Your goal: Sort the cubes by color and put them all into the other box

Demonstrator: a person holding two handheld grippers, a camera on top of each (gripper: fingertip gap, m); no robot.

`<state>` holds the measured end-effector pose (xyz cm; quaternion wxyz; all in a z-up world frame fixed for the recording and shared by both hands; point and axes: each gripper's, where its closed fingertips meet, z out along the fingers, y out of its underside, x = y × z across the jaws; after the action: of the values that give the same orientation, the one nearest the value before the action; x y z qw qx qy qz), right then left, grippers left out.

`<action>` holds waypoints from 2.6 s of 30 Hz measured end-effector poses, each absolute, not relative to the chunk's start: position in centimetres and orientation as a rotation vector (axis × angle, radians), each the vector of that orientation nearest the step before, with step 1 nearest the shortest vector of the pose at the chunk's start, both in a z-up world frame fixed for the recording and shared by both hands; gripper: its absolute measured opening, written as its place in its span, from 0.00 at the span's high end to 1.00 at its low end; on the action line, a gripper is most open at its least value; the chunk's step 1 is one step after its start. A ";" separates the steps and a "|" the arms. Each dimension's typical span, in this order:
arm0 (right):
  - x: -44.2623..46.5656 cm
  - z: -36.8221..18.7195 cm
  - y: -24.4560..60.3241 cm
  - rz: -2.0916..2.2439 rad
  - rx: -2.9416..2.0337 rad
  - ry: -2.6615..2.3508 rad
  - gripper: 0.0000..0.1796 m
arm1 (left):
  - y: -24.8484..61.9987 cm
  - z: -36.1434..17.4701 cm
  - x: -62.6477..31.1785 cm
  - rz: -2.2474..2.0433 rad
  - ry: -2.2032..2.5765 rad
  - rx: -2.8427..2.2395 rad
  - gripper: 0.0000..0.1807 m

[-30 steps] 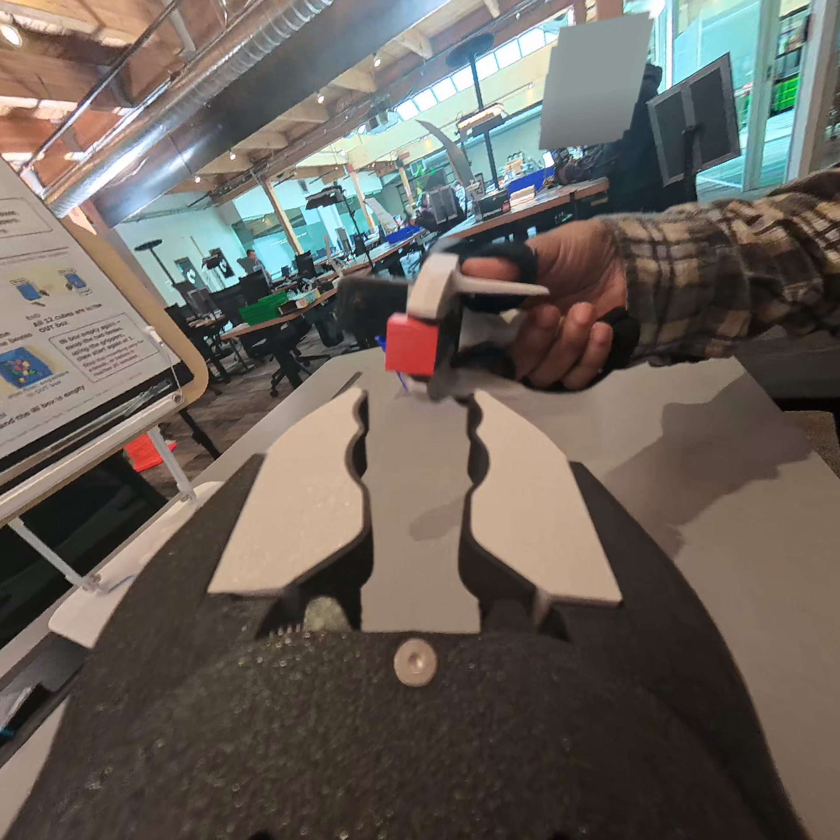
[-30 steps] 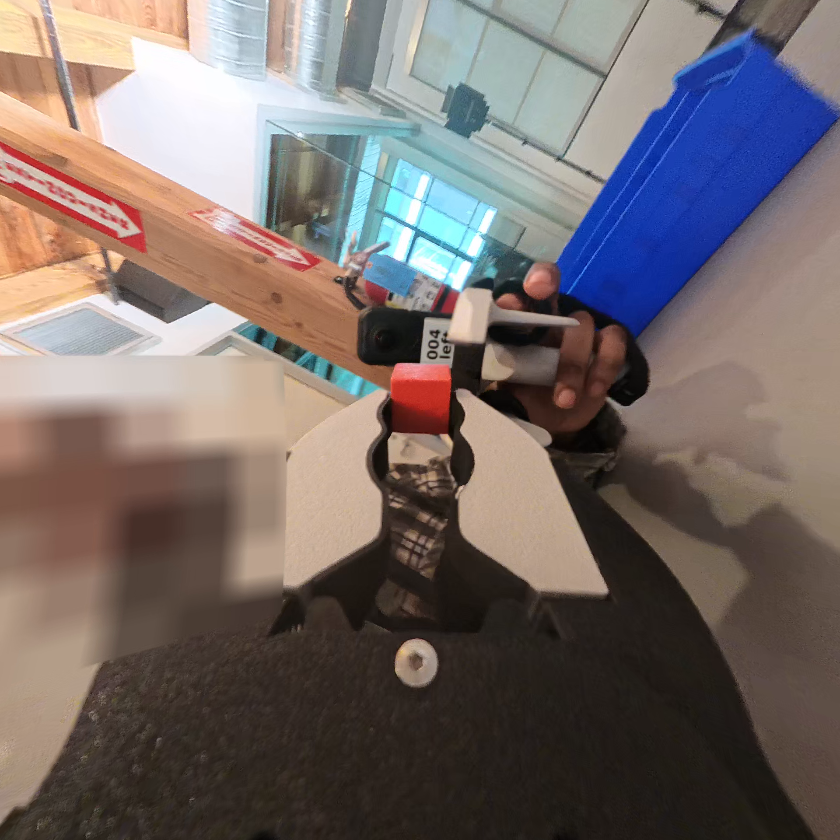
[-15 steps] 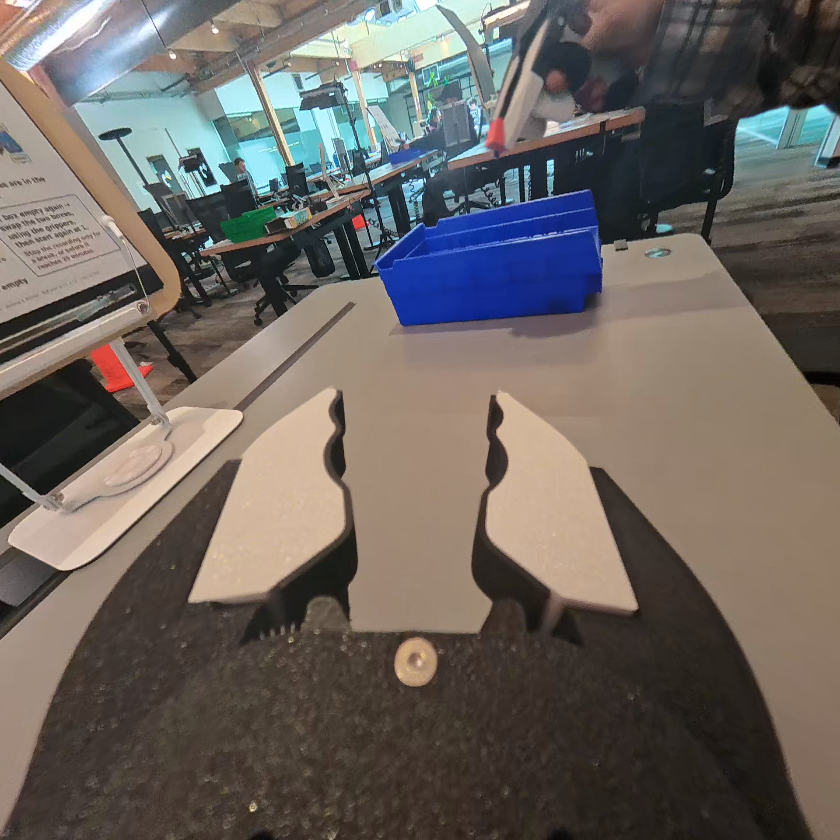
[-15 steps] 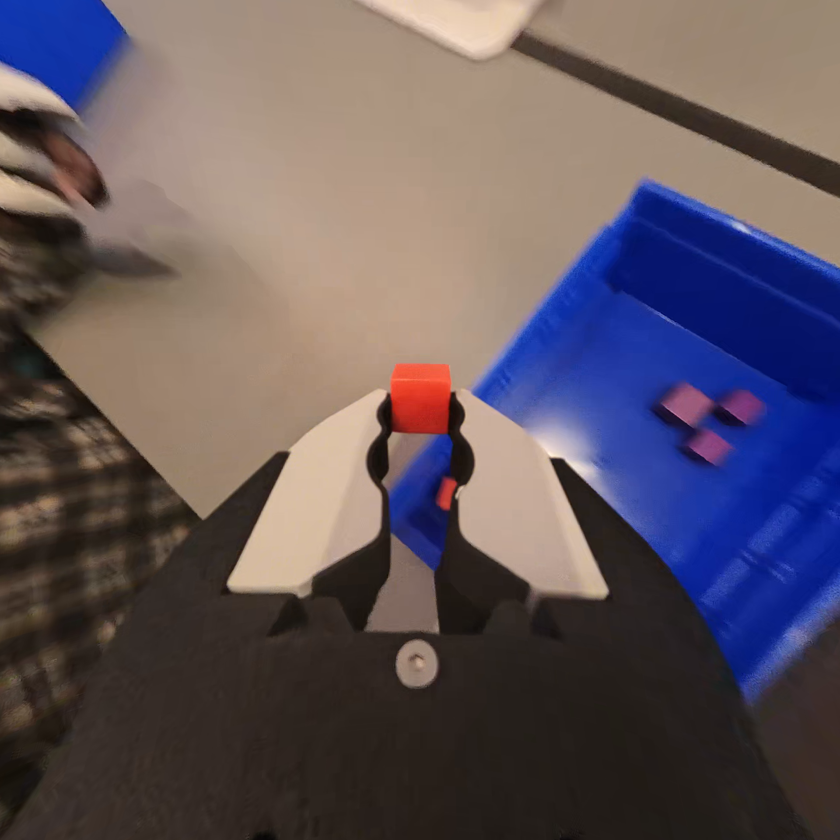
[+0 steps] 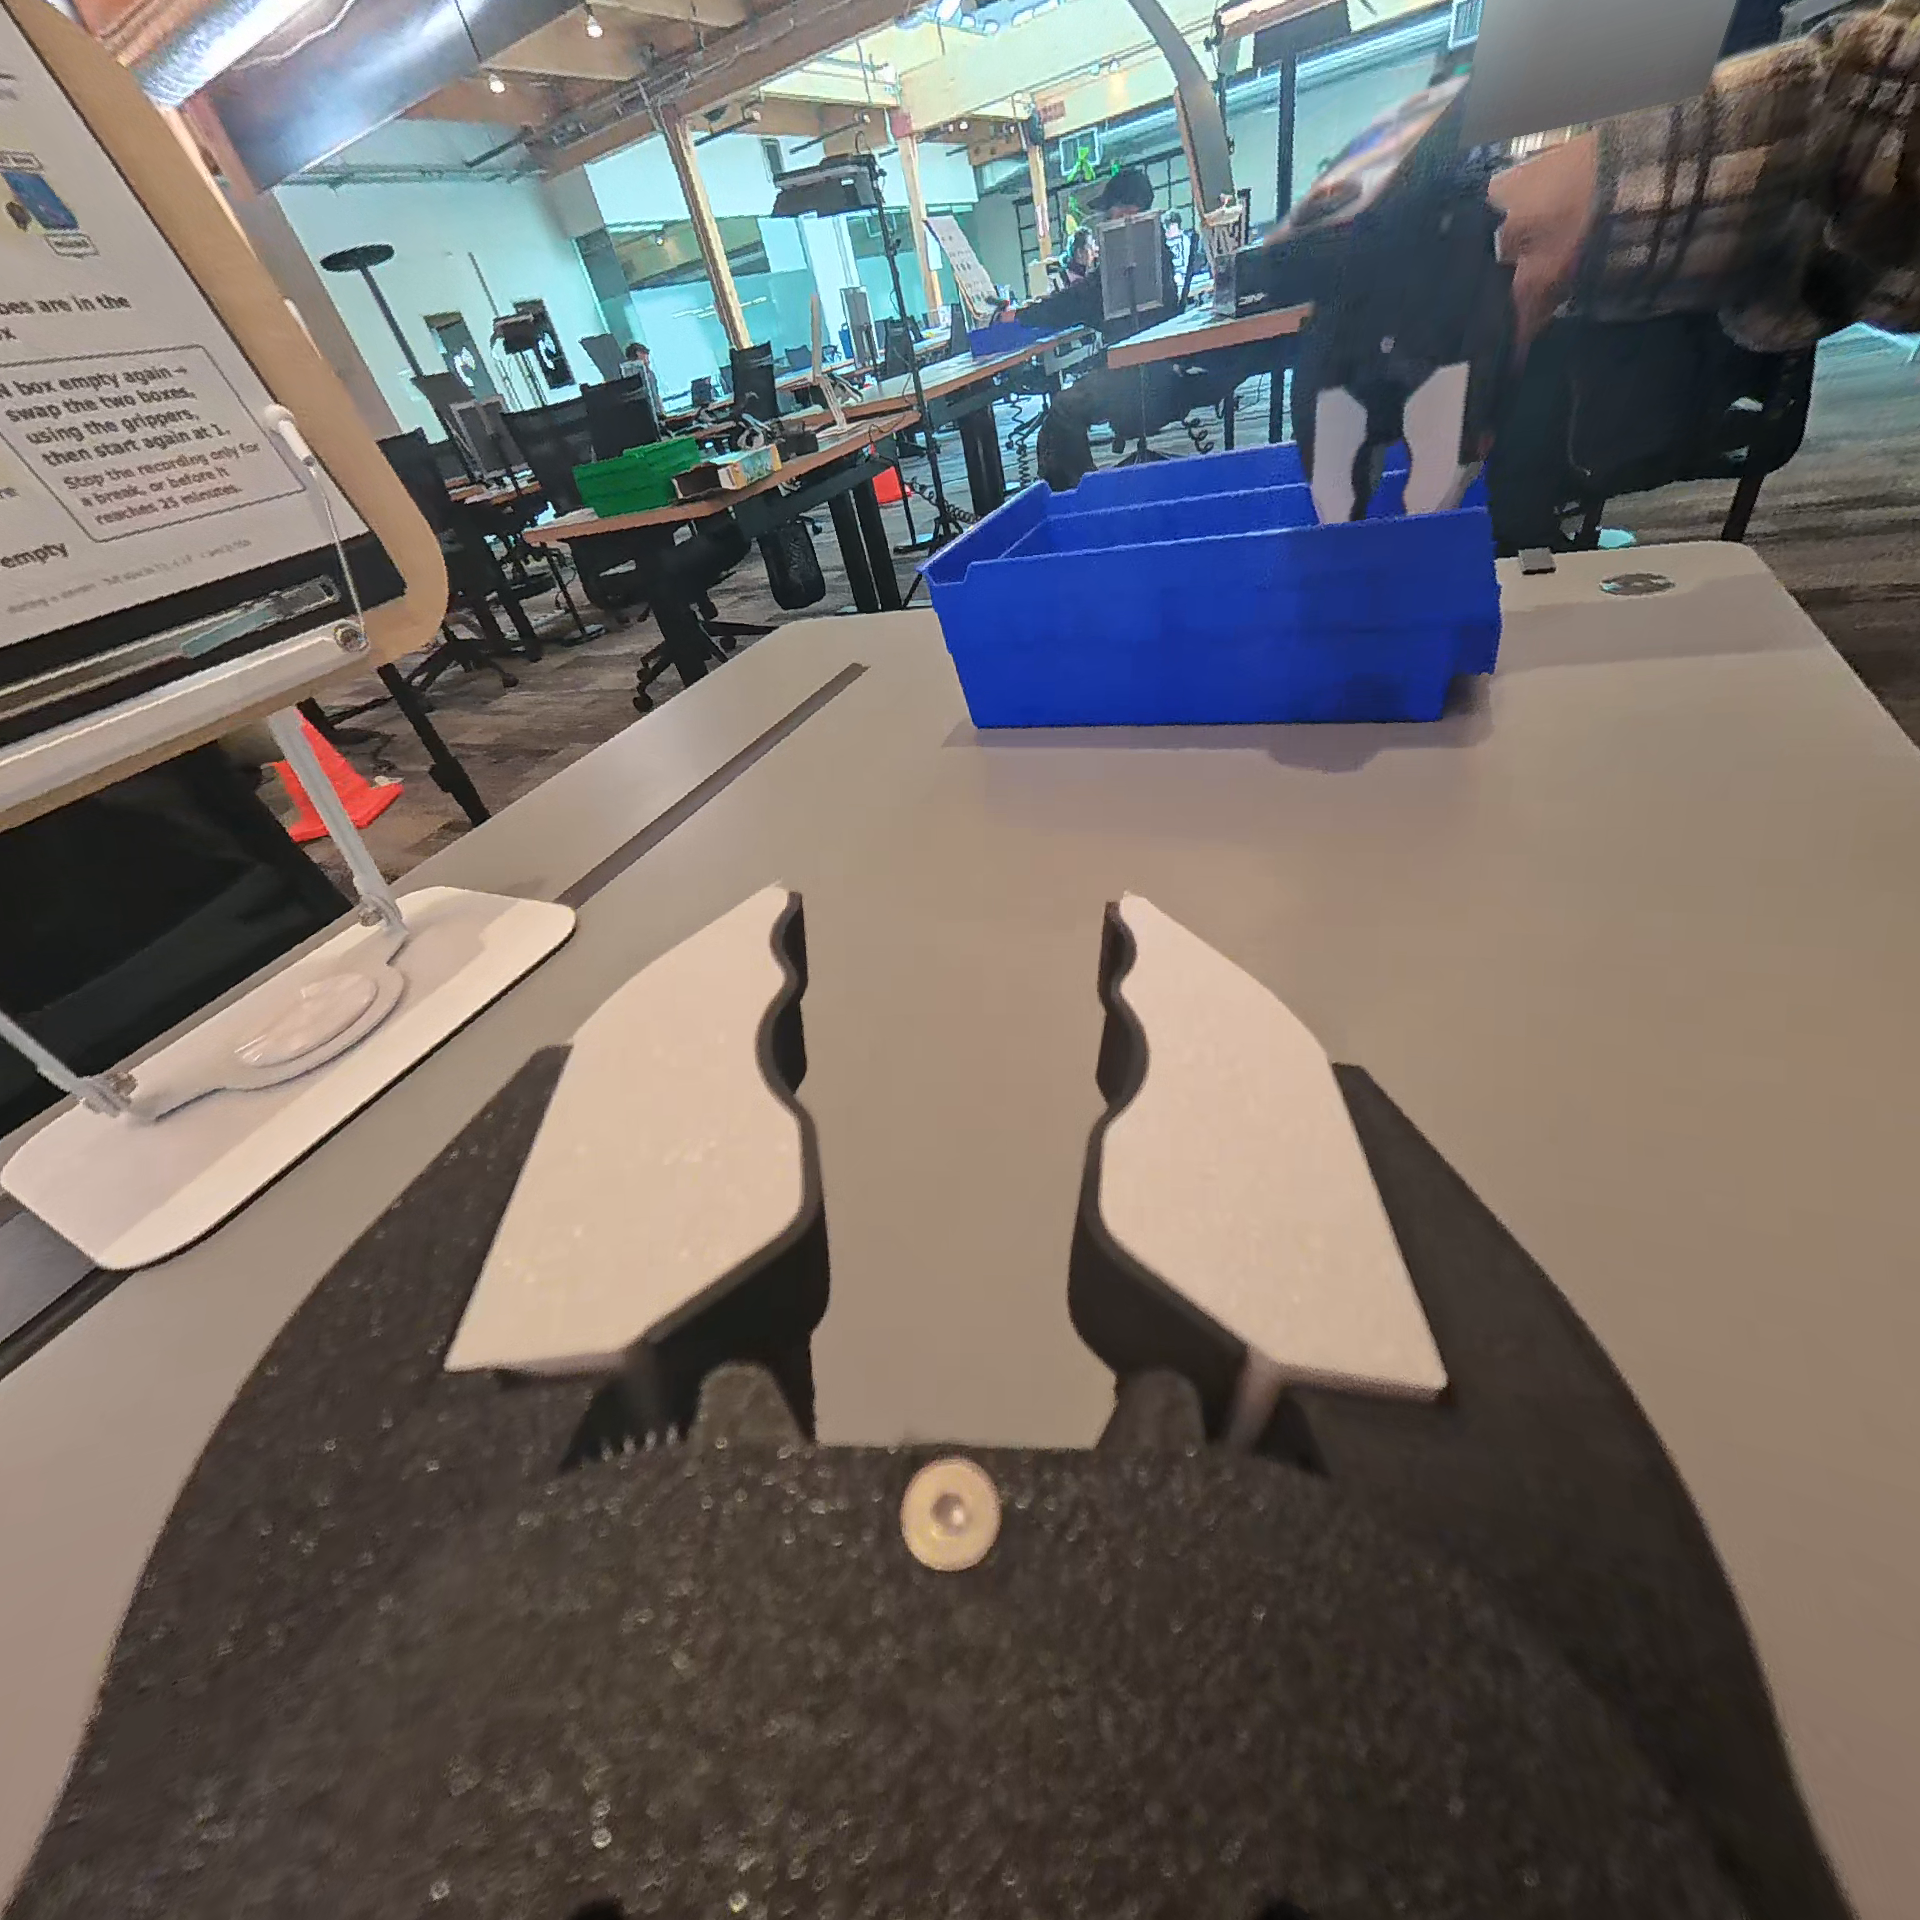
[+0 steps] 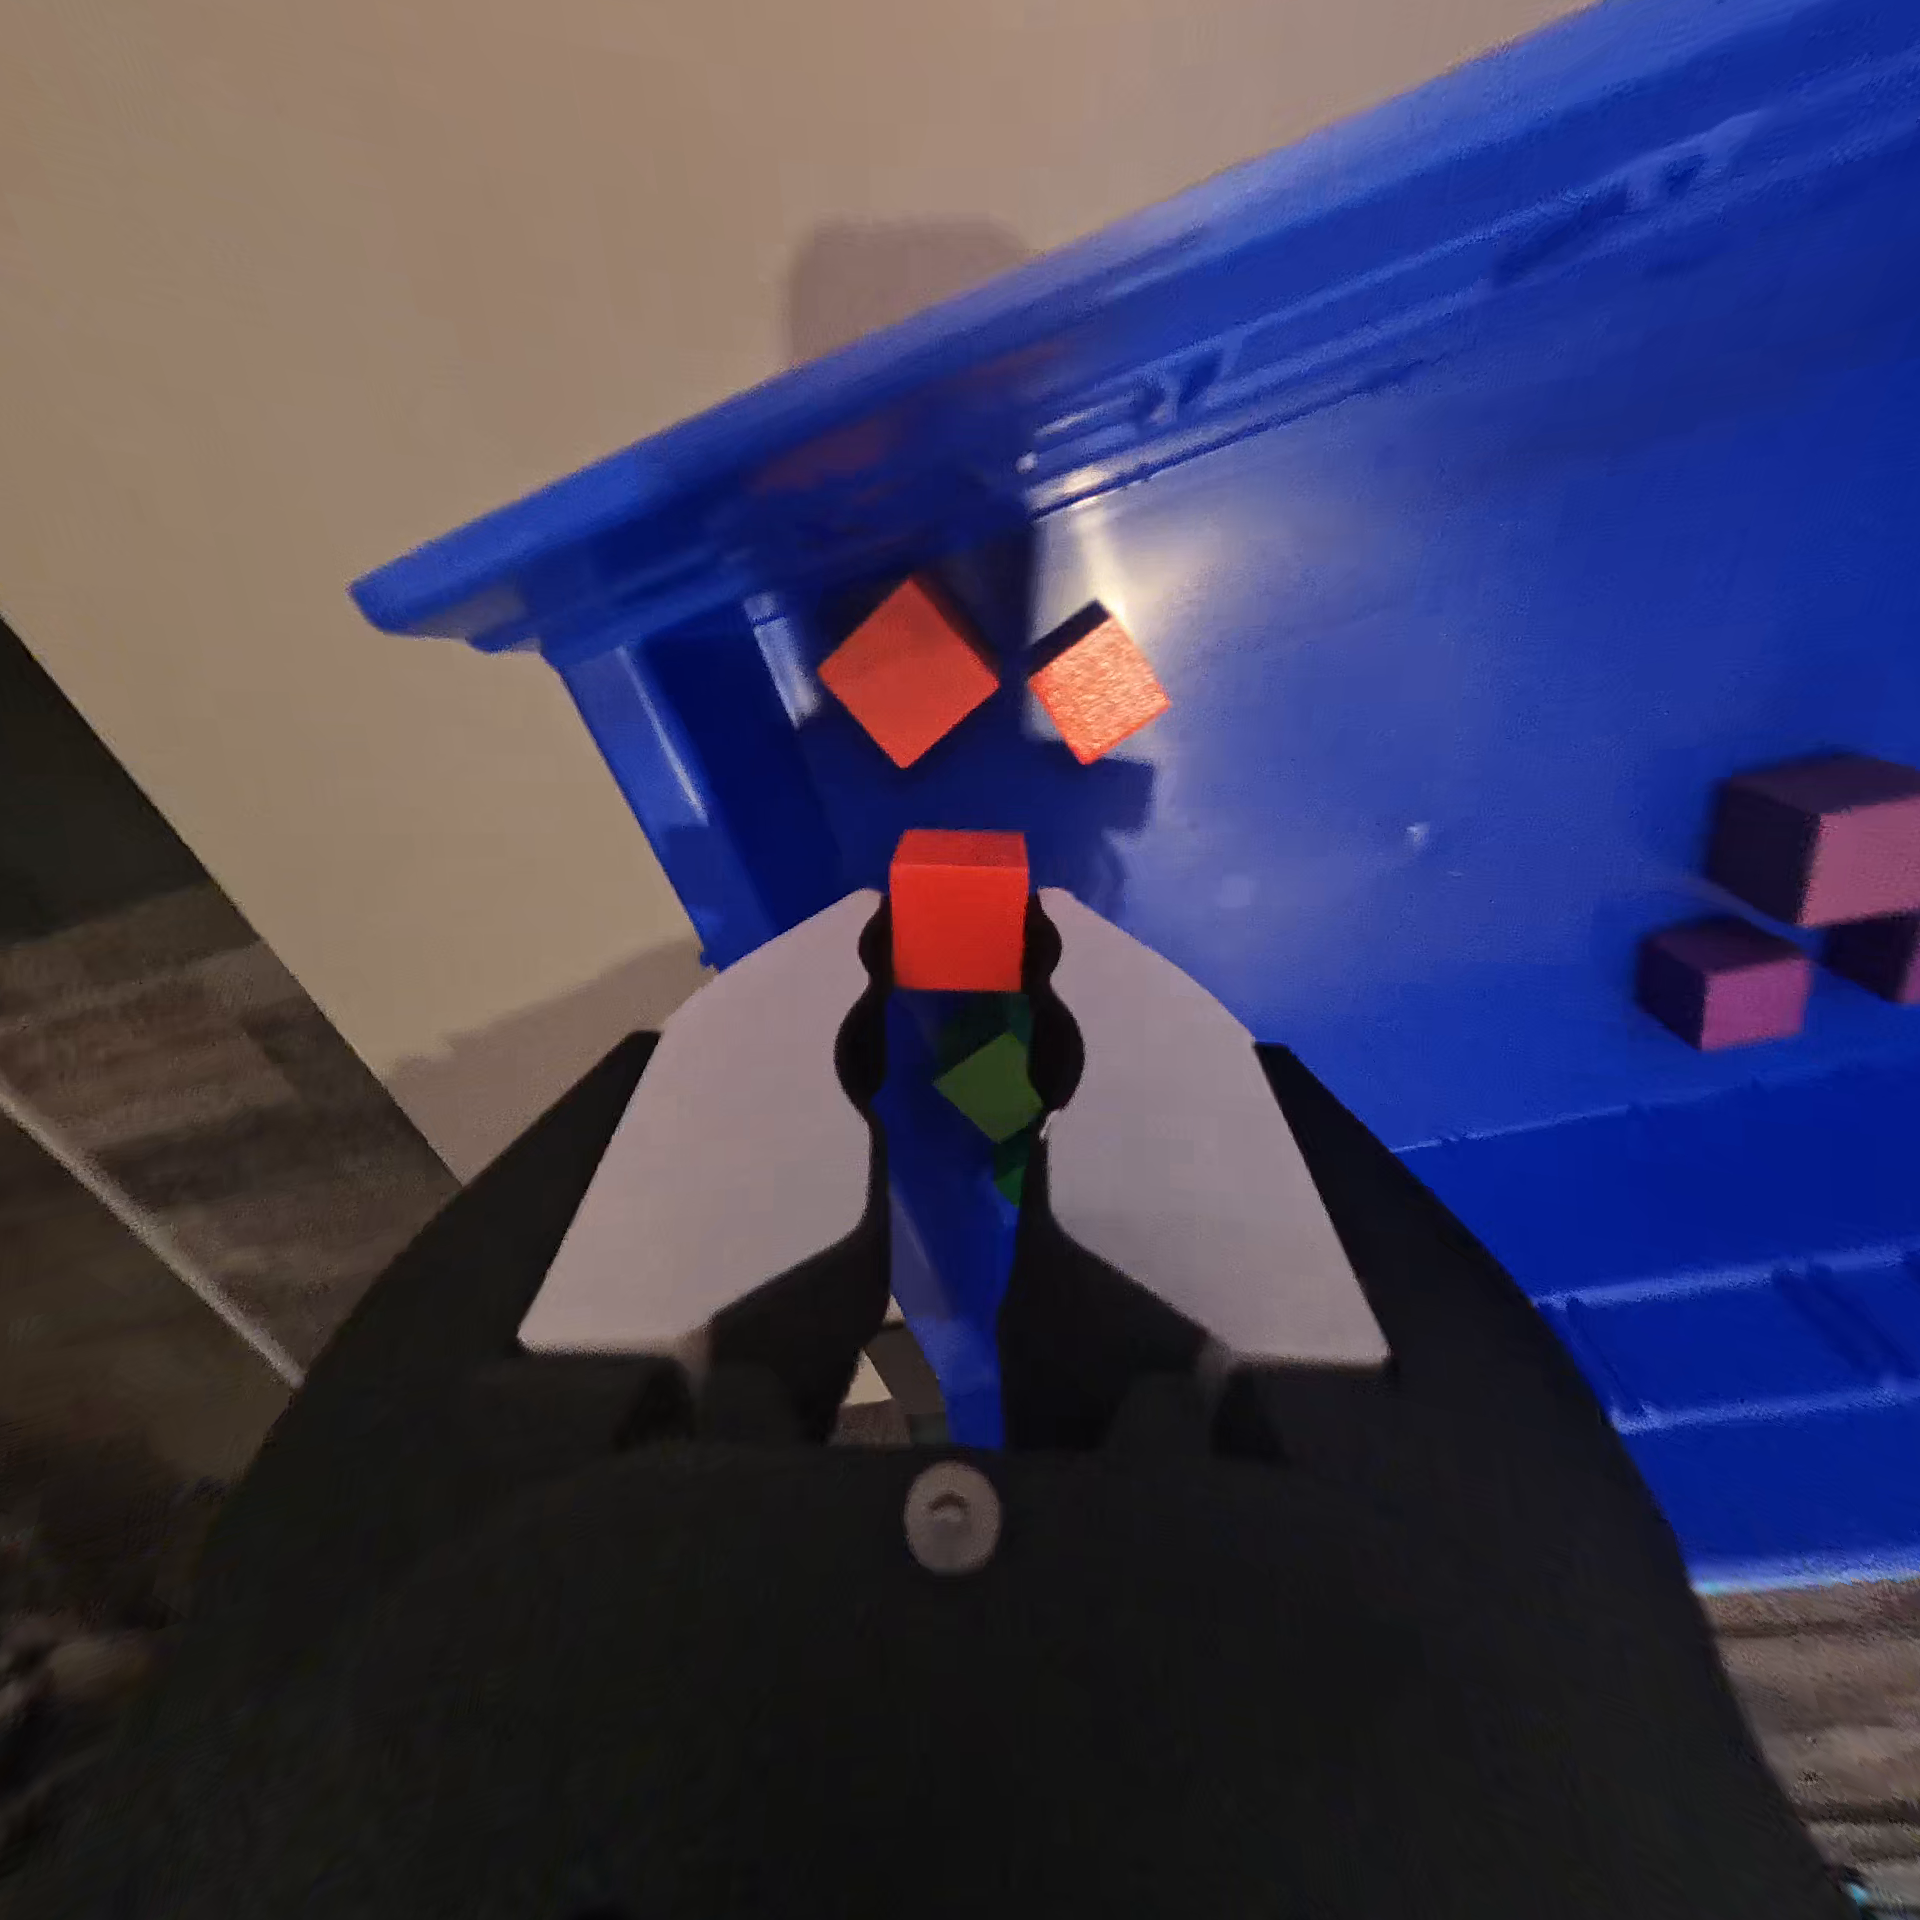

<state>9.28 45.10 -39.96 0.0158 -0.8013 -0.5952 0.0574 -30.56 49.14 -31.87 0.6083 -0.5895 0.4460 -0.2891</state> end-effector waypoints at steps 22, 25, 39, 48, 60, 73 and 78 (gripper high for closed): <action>6.1 -28.7 49.4 0.152 -2.238 -1.474 0.65 | 47.8 -31.2 -30.2 -0.698 1.050 -1.338 0.72; 4.0 -20.4 50.9 0.257 -2.049 -1.056 0.57 | 47.5 -30.6 -30.5 -0.698 1.042 -1.328 0.72; -11.0 -22.0 48.4 0.986 -1.408 -0.335 0.60 | 48.1 -26.2 -39.0 -0.436 0.874 -1.455 0.71; -18.0 -29.1 50.4 0.929 -1.439 -0.530 0.62 | 49.7 -25.4 -64.4 0.145 0.861 -1.925 0.69; -21.2 -32.1 49.0 0.973 -1.411 -0.789 0.58 | 54.3 -34.7 -77.0 0.444 1.668 -2.293 0.72; -22.6 -33.2 48.8 0.943 -1.417 -0.895 0.57 | 57.2 -41.6 -82.4 0.755 2.050 -2.330 0.73; -22.7 -33.1 48.7 0.950 -1.412 -0.897 0.57 | 57.2 -43.2 -83.1 0.792 2.109 -2.363 0.75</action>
<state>-22.67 48.71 -33.06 0.5719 -0.6022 -0.3823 0.4052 -83.15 57.18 -43.25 -0.0616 -0.7225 0.6447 0.2421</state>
